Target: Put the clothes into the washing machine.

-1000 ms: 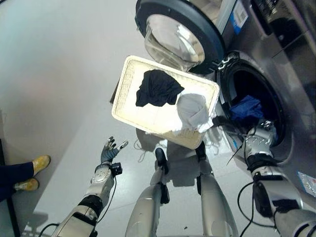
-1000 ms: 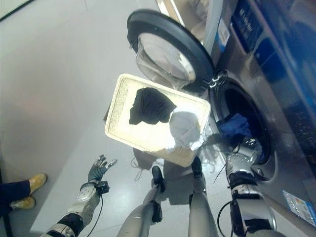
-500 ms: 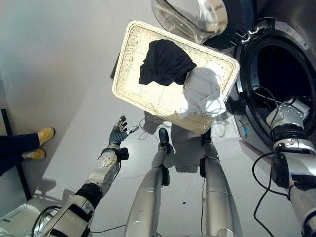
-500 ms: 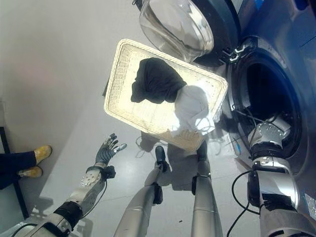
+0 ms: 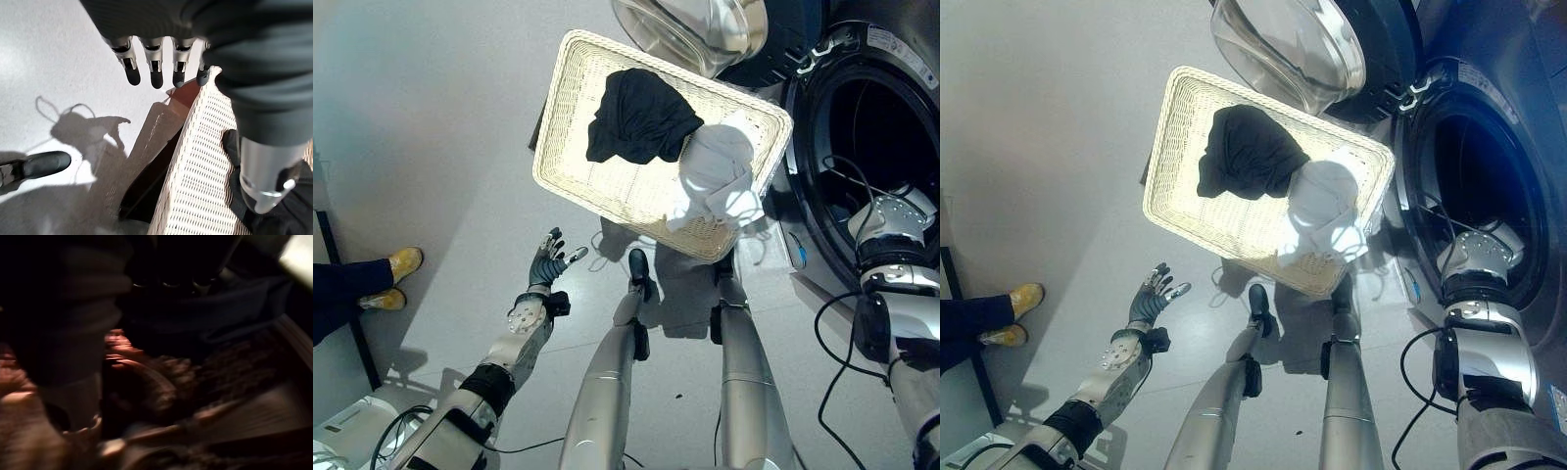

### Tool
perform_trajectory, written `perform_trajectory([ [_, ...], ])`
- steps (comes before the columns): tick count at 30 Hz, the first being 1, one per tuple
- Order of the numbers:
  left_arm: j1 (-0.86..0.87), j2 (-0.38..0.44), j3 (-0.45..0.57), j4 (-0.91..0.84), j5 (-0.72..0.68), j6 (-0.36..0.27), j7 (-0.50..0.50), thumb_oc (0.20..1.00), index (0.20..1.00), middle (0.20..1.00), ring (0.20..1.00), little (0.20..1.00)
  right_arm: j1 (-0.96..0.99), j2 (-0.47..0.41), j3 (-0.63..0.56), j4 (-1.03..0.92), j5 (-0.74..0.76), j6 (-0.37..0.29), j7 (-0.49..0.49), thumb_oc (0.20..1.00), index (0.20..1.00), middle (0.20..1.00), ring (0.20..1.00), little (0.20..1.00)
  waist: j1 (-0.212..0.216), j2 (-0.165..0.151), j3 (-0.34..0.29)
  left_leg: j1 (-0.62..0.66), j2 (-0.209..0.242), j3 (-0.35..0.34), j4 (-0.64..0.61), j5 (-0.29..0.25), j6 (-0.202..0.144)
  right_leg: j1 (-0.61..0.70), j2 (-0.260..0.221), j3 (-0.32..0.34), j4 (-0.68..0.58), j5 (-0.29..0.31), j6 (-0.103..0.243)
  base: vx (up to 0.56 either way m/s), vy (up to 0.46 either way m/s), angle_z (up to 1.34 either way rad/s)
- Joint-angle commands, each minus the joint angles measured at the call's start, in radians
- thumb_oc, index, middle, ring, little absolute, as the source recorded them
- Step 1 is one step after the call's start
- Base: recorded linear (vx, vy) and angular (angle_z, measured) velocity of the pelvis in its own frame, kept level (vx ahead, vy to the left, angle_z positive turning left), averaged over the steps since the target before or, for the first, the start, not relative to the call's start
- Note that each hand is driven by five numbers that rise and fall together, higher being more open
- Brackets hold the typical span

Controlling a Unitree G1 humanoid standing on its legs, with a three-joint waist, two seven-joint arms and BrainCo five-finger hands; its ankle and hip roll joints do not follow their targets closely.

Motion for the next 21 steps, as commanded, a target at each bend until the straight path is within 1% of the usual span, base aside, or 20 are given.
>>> perform_trajectory([
  [1,0.007,-0.006,0.074,-0.013,0.088,-0.106,0.155,1.000,1.000,1.000,1.000,1.000,0.077,-0.091,0.065,-0.024,-0.004,0.138,0.044,1.000,1.000,1.000,1.000,1.000,-0.030,0.105,-0.007,-0.044,-0.053,-0.013,0.083,-0.057,-0.013,0.030,0.094,-0.084,0.117,-0.167,-0.020,-0.03,-0.031,0.01],
  [3,-0.013,0.006,0.101,-0.041,0.204,-0.119,0.264,1.000,1.000,1.000,1.000,1.000,0.099,-0.057,0.072,-0.016,-0.058,0.187,0.059,1.000,1.000,1.000,1.000,1.000,-0.022,0.101,-0.007,-0.052,-0.053,-0.013,0.076,-0.047,-0.013,0.025,0.094,-0.090,0.104,-0.151,-0.020,-0.05,-0.037,0.06],
  [4,-0.025,0.017,0.114,-0.060,0.276,-0.117,0.321,1.000,1.000,1.000,1.000,1.000,0.112,-0.040,0.080,-0.008,-0.115,0.212,0.064,1.000,1.000,1.000,1.000,1.000,-0.017,0.097,-0.007,-0.054,-0.053,-0.014,0.074,-0.046,-0.012,0.025,0.093,-0.094,0.100,-0.148,-0.021,-0.04,-0.027,0.12],
  [5,-0.032,0.025,0.121,-0.078,0.313,-0.111,0.352,1.000,1.000,1.000,1.000,1.000,0.120,-0.030,0.086,-0.006,-0.155,0.223,0.064,1.000,1.000,1.000,1.000,1.000,-0.015,0.095,-0.007,-0.054,-0.053,-0.015,0.072,-0.045,-0.012,0.026,0.093,-0.096,0.097,-0.146,-0.021,-0.02,-0.020,0.13],
  [6,-0.043,0.034,0.130,-0.102,0.358,-0.102,0.389,1.000,1.000,1.000,1.000,1.000,0.138,-0.015,0.100,-0.003,-0.244,0.239,0.062,1.000,1.000,1.000,1.000,1.000,-0.013,0.089,-0.007,-0.044,-0.056,-0.018,0.071,-0.053,-0.012,0.036,0.090,-0.098,0.097,-0.153,-0.020,-0.03,-0.013,0.13],
  [7,-0.062,0.044,0.143,-0.124,0.396,-0.079,0.419,1.000,1.000,1.000,1.000,1.000,0.148,0.002,0.110,-0.006,-0.335,0.244,0.048,1.000,1.000,1.000,1.000,1.000,-0.010,0.085,-0.007,-0.054,-0.054,-0.019,0.069,-0.044,-0.011,0.029,0.092,-0.101,0.087,-0.138,-0.020,-0.03,-0.001,0.09],
  [8,-0.078,0.051,0.151,-0.136,0.420,-0.072,0.429,1.000,1.000,1.000,1.000,1.000,0.155,0.015,0.128,0.000,-0.397,0.250,0.057,1.000,1.000,1.000,1.000,1.000,-0.009,0.079,-0.007,-0.043,-0.057,-0.019,0.068,-0.051,-0.011,0.038,0.092,-0.104,0.086,-0.144,-0.019,-0.06,0.004,0.07],
  [10,-0.097,0.051,0.159,-0.140,0.438,-0.061,0.434,1.000,1.000,1.000,1.000,1.000,0.153,0.025,0.136,0.001,-0.406,0.240,0.072,1.000,1.000,1.000,1.000,1.000,-0.007,0.077,-0.007,-0.054,-0.053,-0.017,0.064,-0.041,-0.011,0.029,0.095,-0.104,0.076,-0.128,-0.020,-0.04,0.018,0.04],
  [11,-0.113,0.060,0.158,-0.140,0.457,-0.052,0.445,1.000,1.000,1.000,1.000,1.000,0.165,0.041,0.143,0.007,-0.416,0.243,0.103,1.000,1.000,1.000,1.000,1.000,-0.009,0.072,-0.007,-0.052,-0.052,-0.017,0.063,-0.042,-0.012,0.031,0.095,-0.105,0.072,-0.127,-0.019,-0.02,0.052,0.05],
  [12,-0.137,0.071,0.157,-0.128,0.469,-0.036,0.458,1.000,1.000,1.000,1.000,1.000,0.190,0.066,0.155,0.004,-0.438,0.239,0.138,1.000,1.000,1.000,1.000,1.000,-0.015,0.060,-0.007,-0.044,-0.051,-0.014,0.062,-0.048,-0.013,0.041,0.095,-0.104,0.062,-0.126,-0.016,-0.03,0.085,0.04],
  [13,-0.165,0.074,0.157,-0.115,0.456,-0.016,0.467,1.000,1.000,1.000,1.000,1.000,0.216,0.100,0.166,-0.017,-0.408,0.229,0.179,1.000,1.000,1.000,1.000,1.000,-0.024,0.051,-0.007,-0.043,-0.048,-0.009,0.062,-0.048,-0.013,0.042,0.097,-0.102,0.055,-0.120,-0.014,-0.03,0.107,0.04],
  [14,-0.179,0.073,0.163,-0.105,0.456,-0.009,0.469,1.000,1.000,1.000,1.000,1.000,0.230,0.119,0.171,-0.030,-0.386,0.222,0.193,1.000,1.000,1.000,1.000,1.000,-0.029,0.044,-0.007,-0.044,-0.046,-0.006,0.061,-0.047,-0.013,0.042,0.100,-0.100,0.048,-0.115,-0.013,-0.04,0.084,0.02],
  [15,-0.188,0.073,0.166,-0.101,0.458,-0.005,0.471,1.000,1.000,1.000,1.000,1.000,0.233,0.126,0.172,-0.035,-0.387,0.219,0.197,1.000,1.000,1.000,1.000,1.000,-0.030,0.043,-0.007,-0.052,-0.044,-0.004,0.059,-0.040,-0.013,0.035,0.102,-0.098,0.043,-0.105,-0.014,-0.01,0.117,-0.02],
  [16,-0.207,0.069,0.162,-0.083,0.473,0.012,0.487,1.000,1.000,1.000,1.000,1.000,0.271,0.160,0.183,-0.064,-0.410,0.190,0.210,1.000,1.000,1.000,1.000,1.000,-0.042,0.033,-0.007,-0.043,-0.041,0.003,0.054,-0.045,-0.012,0.042,0.106,-0.092,0.035,-0.106,-0.011,-0.03,0.100,-0.04],
  [17,-0.220,0.069,0.162,-0.081,0.475,0.019,0.494,1.000,1.000,1.000,1.000,1.000,0.274,0.170,0.191,-0.075,-0.418,0.182,0.209,1.000,1.000,1.000,1.000,1.000,-0.045,0.032,-0.007,-0.051,-0.039,0.006,0.050,-0.038,-0.012,0.035,0.109,-0.090,0.029,-0.095,-0.011,-0.01,0.152,-0.03],
  [18,-0.239,0.065,0.156,-0.071,0.481,0.039,0.506,1.000,1.000,1.000,1.000,1.000,0.296,0.197,0.207,-0.103,-0.460,0.161,0.196,1.000,1.000,1.000,1.000,1.000,-0.056,0.026,-0.007,-0.040,-0.038,0.011,0.044,-0.042,-0.012,0.043,0.113,-0.084,0.024,-0.098,-0.010,-0.04,0.140,0.00],
  [19,-0.262,0.065,0.155,-0.060,0.484,0.056,0.515,1.000,1.000,1.000,1.000,1.000,0.314,0.216,0.226,-0.136,-0.497,0.138,0.182,1.000,1.000,1.000,1.000,1.000,-0.063,0.020,-0.007,-0.049,-0.034,0.019,0.039,-0.032,-0.012,0.033,0.119,-0.076,0.013,-0.082,-0.010,-0.01,0.182,-0.01],
  [21,-0.291,0.062,0.151,-0.035,0.494,0.080,0.520,1.000,1.000,1.000,1.000,1.000,0.351,0.242,0.249,-0.170,-0.498,0.142,0.205,1.000,1.000,1.000,1.000,1.000,-0.078,0.010,-0.007,-0.039,-0.034,0.026,0.037,-0.039,-0.012,0.042,0.121,-0.067,0.005,-0.084,-0.009,-0.01,0.133,-0.05],
])
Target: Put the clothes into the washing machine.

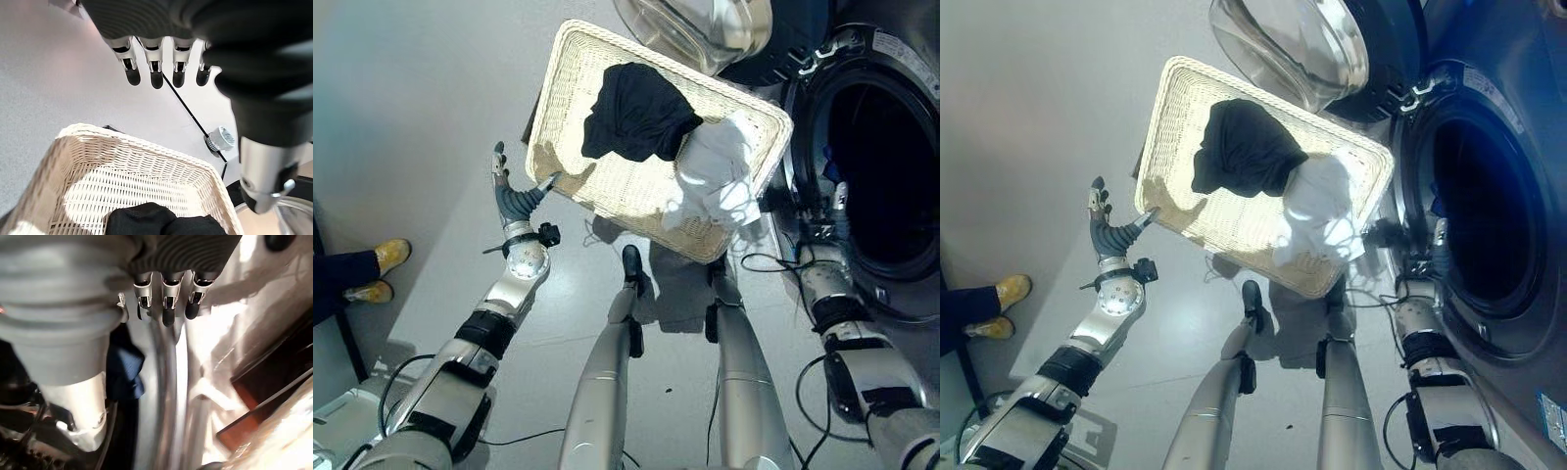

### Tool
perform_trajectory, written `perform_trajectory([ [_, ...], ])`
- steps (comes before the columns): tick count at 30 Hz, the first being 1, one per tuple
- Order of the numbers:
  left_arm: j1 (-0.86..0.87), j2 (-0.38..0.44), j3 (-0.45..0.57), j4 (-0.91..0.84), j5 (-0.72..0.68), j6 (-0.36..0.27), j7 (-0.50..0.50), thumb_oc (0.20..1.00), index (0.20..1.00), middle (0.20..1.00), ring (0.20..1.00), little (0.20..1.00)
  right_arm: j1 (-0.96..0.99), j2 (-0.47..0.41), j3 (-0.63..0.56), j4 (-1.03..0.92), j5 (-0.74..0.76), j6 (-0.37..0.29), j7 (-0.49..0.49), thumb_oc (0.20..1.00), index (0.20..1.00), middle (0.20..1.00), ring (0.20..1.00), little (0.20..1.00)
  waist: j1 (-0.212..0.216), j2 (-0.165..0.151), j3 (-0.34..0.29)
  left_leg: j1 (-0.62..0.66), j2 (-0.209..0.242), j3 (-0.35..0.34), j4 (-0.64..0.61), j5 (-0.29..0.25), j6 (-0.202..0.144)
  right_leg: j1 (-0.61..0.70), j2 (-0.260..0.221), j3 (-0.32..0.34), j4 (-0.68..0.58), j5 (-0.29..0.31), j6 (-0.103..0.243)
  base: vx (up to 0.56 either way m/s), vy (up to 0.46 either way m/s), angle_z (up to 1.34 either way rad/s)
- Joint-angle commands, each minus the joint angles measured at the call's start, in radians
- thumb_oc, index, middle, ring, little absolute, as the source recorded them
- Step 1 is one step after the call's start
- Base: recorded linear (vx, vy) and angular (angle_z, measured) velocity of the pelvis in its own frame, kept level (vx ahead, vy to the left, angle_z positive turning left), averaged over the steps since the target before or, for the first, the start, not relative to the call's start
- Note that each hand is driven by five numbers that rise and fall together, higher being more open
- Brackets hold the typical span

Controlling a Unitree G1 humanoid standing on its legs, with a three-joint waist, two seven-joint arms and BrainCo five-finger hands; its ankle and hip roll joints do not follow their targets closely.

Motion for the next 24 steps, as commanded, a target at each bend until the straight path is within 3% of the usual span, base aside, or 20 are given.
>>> perform_trajectory([
  [1,-0.052,0.024,0.050,0.045,0.082,0.031,0.040,1.000,1.000,1.000,1.000,1.000,0.061,0.013,0.037,-0.077,-0.050,-0.048,0.031,1.000,1.000,1.000,1.000,1.000,-0.038,0.007,-0.008,-0.013,-0.051,0.067,0.035,-0.028,-0.003,0.036,0.109,-0.024,0.022,-0.069,0.008,-0.01,0.095,-0.08],
  [9,-0.137,0.025,0.031,0.163,0.014,0.158,-0.037,1.000,1.000,1.000,1.000,1.000,0.178,0.052,0.125,-0.143,-0.163,-0.022,0.057,1.000,1.000,1.000,1.000,1.000,-0.088,-0.032,-0.008,-0.016,-0.048,0.102,0.046,-0.041,-0.005,0.040,0.102,-0.007,-0.031,-0.035,0.023,-0.01,0.139,-0.09],
  [11,-0.216,0.053,0.016,0.252,-0.020,0.231,-0.100,1.000,1.000,1.000,1.000,1.000,0.206,0.048,0.174,-0.161,-0.224,0.014,0.084,1.000,1.000,1.000,1.000,1.000,-0.116,-0.058,-0.008,-0.032,-0.045,0.128,0.069,-0.054,-0.004,0.031,0.094,-0.002,-0.059,-0.013,0.028,-0.01,0.191,-0.15],
  [16,-0.300,0.088,-0.016,0.344,-0.034,0.292,-0.152,1.000,1.000,1.000,1.000,1.000,0.230,0.040,0.228,-0.179,-0.248,0.030,0.107,1.000,1.000,1.000,1.000,1.000,-0.143,-0.087,-0.008,-0.057,-0.044,0.150,0.118,-0.079,-0.001,0.013,0.086,0.007,-0.073,0.005,0.033,-0.01,0.109,-0.14],
  [24,-0.439,0.127,-0.069,0.513,-0.059,0.361,-0.198,1.000,1.000,1.000,1.000,1.000,0.286,0.022,0.300,-0.221,-0.278,0.034,0.133,1.000,1.000,1.000,1.000,1.000,-0.199,-0.131,-0.008,-0.107,-0.032,0.171,0.287,-0.203,0.007,-0.033,0.069,0.038,-0.055,-0.006,0.046,0.02,0.098,-0.10],
])
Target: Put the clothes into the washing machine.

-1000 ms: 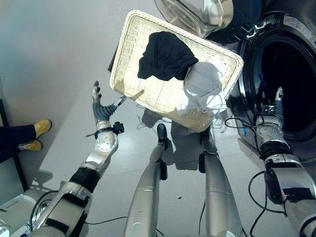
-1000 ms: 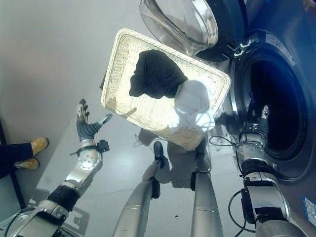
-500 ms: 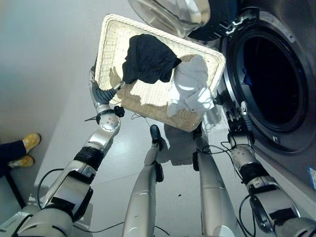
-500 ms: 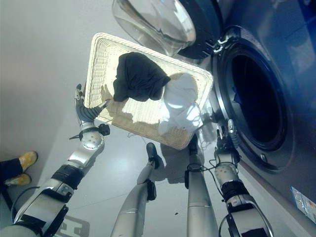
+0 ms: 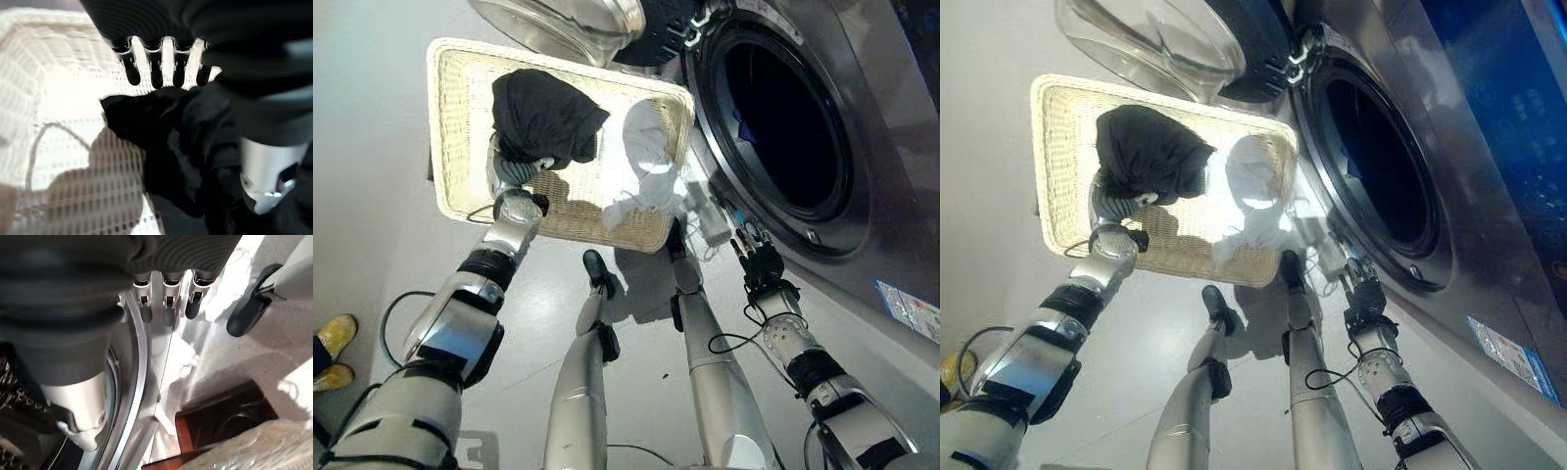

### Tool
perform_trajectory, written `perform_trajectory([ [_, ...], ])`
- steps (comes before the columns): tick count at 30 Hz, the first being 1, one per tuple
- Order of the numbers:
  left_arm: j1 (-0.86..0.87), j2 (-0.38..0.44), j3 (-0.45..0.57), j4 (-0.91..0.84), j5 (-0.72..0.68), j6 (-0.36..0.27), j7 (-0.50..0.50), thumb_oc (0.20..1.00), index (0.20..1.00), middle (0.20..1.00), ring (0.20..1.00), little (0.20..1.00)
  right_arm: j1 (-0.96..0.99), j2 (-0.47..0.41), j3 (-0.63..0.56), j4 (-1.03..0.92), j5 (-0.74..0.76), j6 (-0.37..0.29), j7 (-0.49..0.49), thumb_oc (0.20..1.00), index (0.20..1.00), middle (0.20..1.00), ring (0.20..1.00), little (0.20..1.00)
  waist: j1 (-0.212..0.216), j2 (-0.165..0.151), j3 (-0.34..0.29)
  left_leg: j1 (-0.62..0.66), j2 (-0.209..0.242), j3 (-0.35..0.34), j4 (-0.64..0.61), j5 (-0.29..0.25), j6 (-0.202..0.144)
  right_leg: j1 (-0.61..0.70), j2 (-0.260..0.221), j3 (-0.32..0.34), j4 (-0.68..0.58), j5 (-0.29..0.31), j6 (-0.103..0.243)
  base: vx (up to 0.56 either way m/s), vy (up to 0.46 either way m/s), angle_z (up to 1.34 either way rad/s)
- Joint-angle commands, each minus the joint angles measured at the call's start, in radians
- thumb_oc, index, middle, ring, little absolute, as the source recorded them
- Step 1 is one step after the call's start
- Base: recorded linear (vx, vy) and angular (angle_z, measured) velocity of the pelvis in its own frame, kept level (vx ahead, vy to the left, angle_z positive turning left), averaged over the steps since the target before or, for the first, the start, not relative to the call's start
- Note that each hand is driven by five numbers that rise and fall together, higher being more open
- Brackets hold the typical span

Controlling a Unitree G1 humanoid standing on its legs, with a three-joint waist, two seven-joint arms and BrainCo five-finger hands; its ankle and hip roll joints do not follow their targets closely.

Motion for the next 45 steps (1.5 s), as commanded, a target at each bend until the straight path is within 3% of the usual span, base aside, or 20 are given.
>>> perform_trajectory([
  [1,-0.059,0.097,0.004,0.065,-0.012,0.014,-0.002,1.000,1.000,1.000,1.000,1.000,0.061,-0.003,0.020,-0.070,-0.027,-0.008,0.032,1.000,1.000,1.000,1.000,1.000,0.002,-0.068,-0.008,-0.064,-0.048,0.073,0.237,-0.159,-0.001,-0.006,0.044,-0.046,0.031,-0.075,0.033,0.00,0.080,-0.22],
  [7,-0.092,0.107,-0.007,0.105,-0.014,0.028,0.010,1.000,1.000,1.000,1.000,1.000,0.068,-0.004,0.032,-0.085,-0.036,-0.006,0.039,1.000,1.000,1.000,1.000,1.000,-0.011,-0.080,-0.008,-0.082,-0.045,0.077,0.268,-0.180,0.002,-0.024,0.044,-0.036,0.035,-0.070,0.035,0.00,0.041,-0.07],
  [9,-0.171,0.132,0.012,0.195,-0.080,-0.015,0.084,1.000,1.000,1.000,1.000,1.000,0.095,-0.012,0.072,-0.135,-0.049,-0.020,0.048,1.000,1.000,1.000,1.000,1.000,-0.042,-0.105,-0.008,-0.127,-0.034,0.087,0.338,-0.229,0.008,-0.076,0.049,-0.005,0.050,-0.063,0.036,0.00,0.111,-0.05],
  [15,-0.229,0.123,0.037,0.188,-0.154,-0.069,0.154,1.000,1.000,1.000,1.000,1.000,0.126,0.007,0.095,-0.188,-0.058,-0.025,0.029,1.000,1.000,1.000,1.000,1.000,-0.068,-0.135,-0.008,-0.170,-0.025,0.081,0.388,-0.270,0.014,-0.122,0.059,0.017,0.063,-0.054,0.035,0.00,0.016,-0.06],
  [23,-0.270,0.087,0.057,0.157,-0.261,-0.207,0.122,1.000,1.000,1.000,1.000,1.000,0.129,0.022,0.107,-0.210,-0.050,-0.023,0.015,1.000,1.000,1.000,1.000,1.000,-0.084,-0.162,-0.008,-0.203,-0.032,0.059,0.427,-0.305,0.024,-0.154,0.076,0.034,0.073,-0.041,0.033,0.00,0.001,0.00],
  [24,-0.279,0.076,0.056,0.146,-0.300,-0.249,0.106,0.514,0.514,0.514,0.514,0.514,0.129,0.023,0.110,-0.210,-0.047,-0.020,0.024,1.000,1.000,1.000,1.000,1.000,-0.088,-0.168,-0.008,-0.210,-0.034,0.053,0.437,-0.313,0.027,-0.159,0.080,0.039,0.078,-0.040,0.032,0.00,0.000,0.00],
  [25,-0.279,0.076,0.056,0.146,-0.300,-0.249,0.106,0.514,0.514,0.514,0.514,0.514,0.129,0.023,0.110,-0.210,-0.047,-0.020,0.024,1.000,1.000,1.000,1.000,1.000,-0.088,-0.168,-0.008,-0.210,-0.034,0.053,0.437,-0.313,0.027,-0.159,0.080,0.039,0.078,-0.040,0.032,0.00,0.000,0.00],
  [26,-0.284,0.066,0.058,0.138,-0.333,-0.283,0.095,0.200,0.200,0.200,0.200,0.200,0.131,0.026,0.110,-0.209,-0.047,-0.017,0.034,1.000,1.000,1.000,1.000,1.000,-0.090,-0.173,-0.008,-0.213,-0.037,0.049,0.442,-0.318,0.029,-0.162,0.085,0.043,0.083,-0.040,0.031,0.00,0.000,0.00],
  [29,-0.282,0.034,0.071,0.100,-0.424,-0.380,0.086,0.200,0.200,0.200,0.200,0.200,0.138,0.040,0.117,-0.223,-0.068,-0.019,0.050,1.000,1.000,1.000,1.000,1.000,-0.093,-0.181,-0.008,-0.204,-0.045,0.044,0.439,-0.321,0.032,-0.155,0.095,0.049,0.082,-0.035,0.029,0.00,0.000,0.00],
  [33,-0.262,0.018,0.085,0.077,-0.412,-0.429,0.127,0.200,0.200,0.200,0.200,0.200,0.146,0.049,0.122,-0.238,-0.102,-0.026,0.062,1.000,1.000,1.000,1.000,1.000,-0.089,-0.182,-0.008,-0.171,-0.052,0.042,0.409,-0.311,0.031,-0.129,0.099,0.050,0.071,-0.035,0.027,-0.02,-0.014,0.04],
  [37,-0.212,0.019,0.112,0.041,-0.398,-0.455,0.189,0.200,0.200,0.200,0.200,0.200,0.166,0.057,0.115,-0.267,-0.162,-0.037,0.058,1.000,1.000,1.000,1.000,1.000,-0.070,-0.178,-0.008,-0.115,-0.056,0.032,0.362,-0.290,0.027,-0.081,0.100,0.043,0.062,-0.043,0.026,-0.06,-0.068,0.01],
  [41,-0.141,0.042,0.146,0.016,-0.327,-0.436,0.248,0.200,0.200,0.200,0.200,0.200,0.189,0.057,0.106,-0.290,-0.178,-0.051,0.060,1.000,1.000,1.000,1.000,1.000,-0.043,-0.176,-0.008,-0.054,-0.051,0.011,0.290,-0.252,0.013,-0.025,0.098,0.024,0.040,-0.053,0.023,-0.05,-0.078,0.11],
  [44,-0.049,0.081,0.206,-0.017,-0.295,-0.416,0.260,0.200,0.200,0.200,0.200,0.200,0.199,0.048,0.084,-0.318,-0.215,-0.066,0.057,1.000,1.000,1.000,1.000,1.000,-0.016,-0.176,-0.008,-0.016,-0.063,0.000,0.201,-0.176,0.006,0.012,0.082,0.000,-0.010,-0.022,0.014,-0.12,-0.108,0.14],
  [45,-0.040,0.084,0.210,-0.020,-0.292,-0.417,0.261,0.200,0.200,0.200,0.200,0.200,0.199,0.047,0.084,-0.320,-0.218,-0.067,0.055,1.000,1.000,1.000,1.000,1.000,-0.012,-0.175,-0.008,-0.012,-0.063,-0.003,0.195,-0.173,0.005,0.017,0.082,-0.002,-0.012,-0.023,0.013,-0.07,-0.106,0.18],
])
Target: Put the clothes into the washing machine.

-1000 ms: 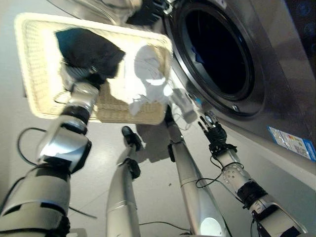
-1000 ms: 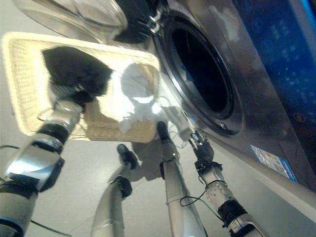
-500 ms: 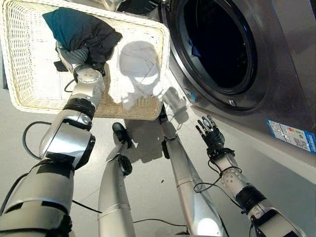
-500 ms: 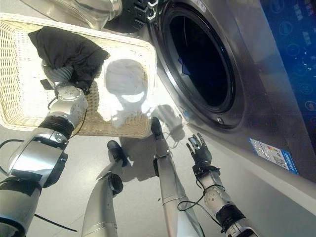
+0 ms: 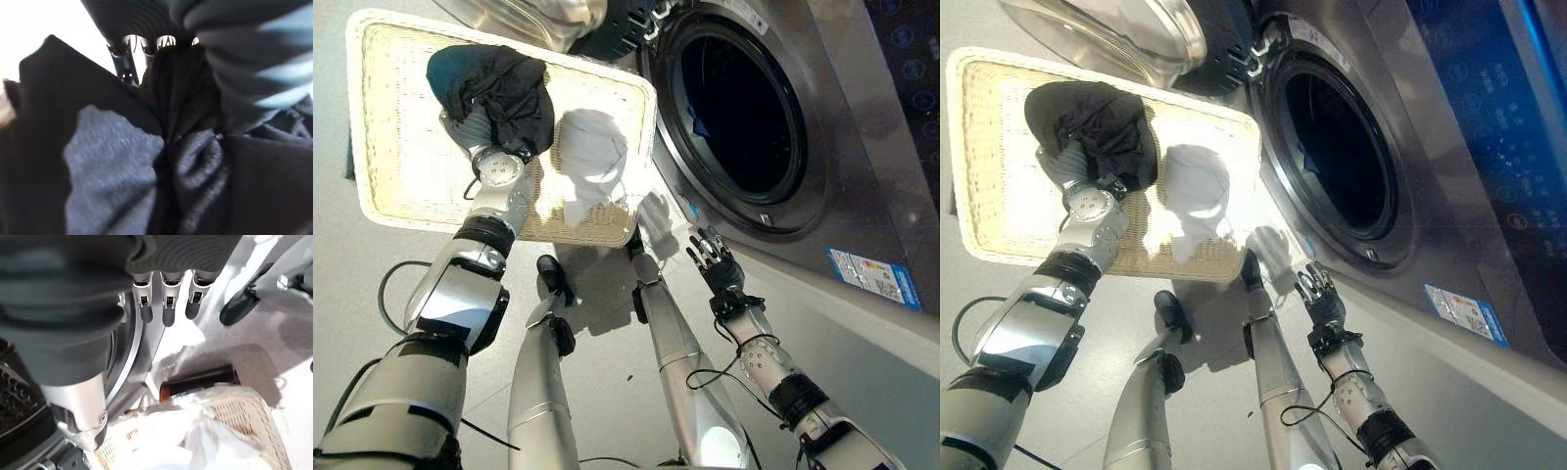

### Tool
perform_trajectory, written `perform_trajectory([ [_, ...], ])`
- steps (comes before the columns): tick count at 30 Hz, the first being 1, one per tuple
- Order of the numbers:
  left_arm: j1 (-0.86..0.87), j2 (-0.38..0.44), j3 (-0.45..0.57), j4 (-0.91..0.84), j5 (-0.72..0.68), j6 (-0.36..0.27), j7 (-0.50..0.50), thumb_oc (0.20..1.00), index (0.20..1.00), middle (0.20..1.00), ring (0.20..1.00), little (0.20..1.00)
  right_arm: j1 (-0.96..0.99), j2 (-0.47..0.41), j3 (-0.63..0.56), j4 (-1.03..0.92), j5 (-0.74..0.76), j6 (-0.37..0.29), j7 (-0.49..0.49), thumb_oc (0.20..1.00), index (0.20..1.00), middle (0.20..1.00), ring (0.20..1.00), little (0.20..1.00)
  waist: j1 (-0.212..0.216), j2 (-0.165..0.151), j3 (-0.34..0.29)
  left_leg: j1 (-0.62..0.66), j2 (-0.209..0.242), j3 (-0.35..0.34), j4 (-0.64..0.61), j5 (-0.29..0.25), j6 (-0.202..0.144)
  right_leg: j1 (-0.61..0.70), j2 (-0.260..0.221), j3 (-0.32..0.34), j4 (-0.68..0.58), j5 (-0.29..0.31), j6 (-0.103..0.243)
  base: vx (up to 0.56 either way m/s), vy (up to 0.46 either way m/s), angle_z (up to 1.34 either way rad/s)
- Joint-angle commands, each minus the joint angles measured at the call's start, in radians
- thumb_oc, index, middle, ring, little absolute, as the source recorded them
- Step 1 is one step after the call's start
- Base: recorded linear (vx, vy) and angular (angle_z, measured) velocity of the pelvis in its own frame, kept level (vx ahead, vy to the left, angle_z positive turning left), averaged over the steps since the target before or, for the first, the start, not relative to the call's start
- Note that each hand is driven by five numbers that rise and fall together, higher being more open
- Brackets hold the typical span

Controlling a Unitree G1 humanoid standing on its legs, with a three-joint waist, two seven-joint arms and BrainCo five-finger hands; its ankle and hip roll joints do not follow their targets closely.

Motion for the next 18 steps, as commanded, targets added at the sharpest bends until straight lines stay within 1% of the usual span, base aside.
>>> perform_trajectory([
  [1,0.074,0.099,0.090,-0.039,0.081,-0.044,0.039,0.200,0.200,0.200,0.200,0.200,0.057,-0.023,-0.032,-0.096,-0.084,-0.058,-0.003,1.000,1.000,1.000,1.000,1.000,0.049,-0.007,-0.007,0.107,-0.074,-0.007,-0.016,-0.082,-0.016,0.094,0.074,-0.043,-0.121,0.005,-0.016,-0.04,-0.058,0.10],
  [2,0.085,0.100,0.094,-0.044,0.087,-0.045,0.042,0.200,0.200,0.200,0.200,0.200,0.057,-0.025,-0.034,-0.099,-0.090,-0.061,-0.005,1.000,1.000,1.000,1.000,1.000,0.054,-0.006,-0.007,0.111,-0.075,-0.010,-0.021,-0.078,-0.016,0.100,0.074,-0.047,-0.122,0.003,-0.017,-0.05,-0.079,0.09],
  [4,0.148,0.105,0.115,-0.077,0.137,-0.046,0.046,0.200,0.200,0.200,0.200,0.200,0.052,-0.038,-0.040,-0.114,-0.134,-0.068,-0.017,1.000,1.000,1.000,1.000,1.000,0.079,0.004,-0.007,0.135,-0.076,-0.024,-0.052,-0.054,-0.021,0.131,0.075,-0.067,-0.122,-0.009,-0.022,-0.03,-0.068,0.08],
  [6,0.158,0.105,0.118,-0.083,0.156,-0.044,0.048,0.200,0.200,0.200,0.200,0.200,0.050,-0.040,-0.040,-0.115,-0.140,-0.071,-0.020,1.000,1.000,1.000,1.000,1.000,0.083,0.006,-0.007,0.139,-0.076,-0.027,-0.057,-0.050,-0.022,0.135,0.076,-0.070,-0.121,-0.012,-0.023,-0.03,-0.064,0.16],
  [7,0.214,0.101,0.115,-0.132,0.241,-0.040,0.049,0.200,0.200,0.200,0.200,0.200,0.039,-0.048,-0.040,-0.136,-0.201,-0.078,-0.046,1.000,1.000,1.000,1.000,1.000,0.106,0.018,-0.007,0.159,-0.075,-0.040,-0.087,-0.026,-0.026,0.162,0.076,-0.088,-0.121,-0.025,-0.026,-0.05,-0.125,0.22],
  [8,0.245,0.098,0.111,-0.164,0.279,-0.044,0.034,0.200,0.200,0.200,0.200,0.200,0.033,-0.054,-0.041,-0.149,-0.234,-0.083,-0.063,1.000,1.000,1.000,1.000,1.000,0.120,0.026,-0.007,0.172,-0.074,-0.047,-0.110,-0.010,-0.026,0.178,0.077,-0.101,-0.118,-0.033,-0.028,-0.06,-0.159,0.17],
  [9,0.273,0.093,0.106,-0.198,0.292,-0.063,-0.017,0.200,0.200,0.200,0.200,0.200,0.023,-0.059,-0.045,-0.161,-0.259,-0.082,-0.075,1.000,1.000,1.000,1.000,1.000,0.134,0.035,-0.007,0.186,-0.072,-0.054,-0.135,0.006,-0.028,0.193,0.077,-0.115,-0.117,-0.041,-0.030,-0.03,-0.091,0.09],
  [10,0.273,0.093,0.106,-0.198,0.292,-0.063,-0.017,0.200,0.200,0.200,0.200,0.200,0.023,-0.059,-0.045,-0.161,-0.259,-0.082,-0.075,1.000,1.000,1.000,1.000,1.000,0.134,0.035,-0.007,0.186,-0.072,-0.054,-0.135,0.006,-0.028,0.193,0.077,-0.115,-0.117,-0.041,-0.030,-0.02,-0.076,0.19],
  [11,0.292,0.087,0.101,-0.217,0.289,-0.076,-0.064,0.200,0.200,0.200,0.200,0.200,0.017,-0.061,-0.048,-0.167,-0.275,-0.078,-0.079,1.000,1.000,1.000,1.000,1.000,0.144,0.042,-0.007,0.196,-0.070,-0.058,-0.155,0.018,-0.029,0.205,0.076,-0.125,-0.116,-0.048,-0.030,-0.02,-0.074,0.31],
  [12,0.323,0.076,0.094,-0.250,0.308,-0.096,-0.132,0.200,0.200,0.200,0.200,0.200,0.001,-0.064,-0.053,-0.175,-0.310,-0.073,-0.089,1.000,1.000,1.000,1.000,1.000,0.160,0.055,-0.007,0.215,-0.066,-0.061,-0.189,0.040,-0.032,0.226,0.074,-0.146,-0.115,-0.059,-0.031,-0.02,-0.074,0.31],
  [13,0.323,0.076,0.094,-0.250,0.308,-0.096,-0.132,0.200,0.200,0.200,0.200,0.200,0.001,-0.064,-0.053,-0.175,-0.310,-0.073,-0.089,1.000,1.000,1.000,1.000,1.000,0.160,0.055,-0.007,0.215,-0.066,-0.061,-0.189,0.040,-0.032,0.226,0.074,-0.146,-0.115,-0.059,-0.031,-0.01,-0.067,0.33],
  [14,0.338,0.069,0.083,-0.271,0.313,-0.113,-0.176,0.200,0.200,0.200,0.200,0.200,-0.010,-0.066,-0.052,-0.178,-0.348,-0.070,-0.097,1.000,1.000,1.000,1.000,1.000,0.170,0.064,-0.007,0.225,-0.063,-0.060,-0.212,0.052,-0.034,0.236,0.074,-0.157,-0.115,-0.064,-0.030,-0.01,-0.055,0.25],
  [16,0.393,0.031,0.063,-0.372,0.282,-0.171,-0.375,0.200,0.200,0.200,0.200,0.200,-0.064,-0.083,-0.050,-0.208,-0.529,-0.053,-0.148,1.000,1.000,1.000,1.000,1.000,0.200,0.094,-0.007,0.264,-0.059,-0.054,-0.283,0.087,-0.038,0.275,0.064,-0.192,-0.124,-0.076,-0.024,-0.02,-0.058,0.27],
  [18,0.393,0.031,0.063,-0.372,0.282,-0.171,-0.375,0.200,0.200,0.200,0.200,0.200,-0.064,-0.083,-0.050,-0.208,-0.529,-0.053,-0.148,1.000,1.000,1.000,1.000,1.000,0.200,0.094,-0.007,0.264,-0.059,-0.054,-0.283,0.087,-0.038,0.275,0.064,-0.192,-0.124,-0.076,-0.024,-0.01,-0.013,0.23],
])
